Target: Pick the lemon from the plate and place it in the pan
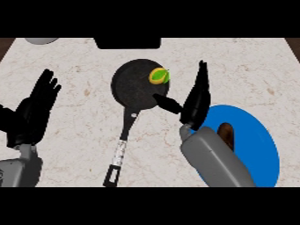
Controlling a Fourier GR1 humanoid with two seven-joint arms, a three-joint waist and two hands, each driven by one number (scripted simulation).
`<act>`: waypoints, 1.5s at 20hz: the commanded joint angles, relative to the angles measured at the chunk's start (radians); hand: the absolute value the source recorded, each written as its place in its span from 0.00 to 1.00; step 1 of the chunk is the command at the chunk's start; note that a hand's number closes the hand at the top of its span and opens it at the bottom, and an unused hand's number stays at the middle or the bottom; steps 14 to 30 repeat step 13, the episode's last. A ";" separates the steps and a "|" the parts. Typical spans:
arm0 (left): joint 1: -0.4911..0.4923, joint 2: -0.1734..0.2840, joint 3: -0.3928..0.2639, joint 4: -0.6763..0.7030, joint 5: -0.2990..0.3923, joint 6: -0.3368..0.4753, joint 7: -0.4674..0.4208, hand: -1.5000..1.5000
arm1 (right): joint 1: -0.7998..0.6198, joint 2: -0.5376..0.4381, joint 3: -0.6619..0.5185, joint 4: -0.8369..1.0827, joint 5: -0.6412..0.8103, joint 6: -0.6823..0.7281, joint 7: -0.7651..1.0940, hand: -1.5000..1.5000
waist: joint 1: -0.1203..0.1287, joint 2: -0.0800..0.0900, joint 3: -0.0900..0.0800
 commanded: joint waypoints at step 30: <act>0.016 -0.007 0.014 -0.044 0.005 -0.013 0.042 0.50 | 0.632 -0.057 0.184 -0.635 0.142 0.031 -0.113 0.00 | 0.004 0.005 -0.002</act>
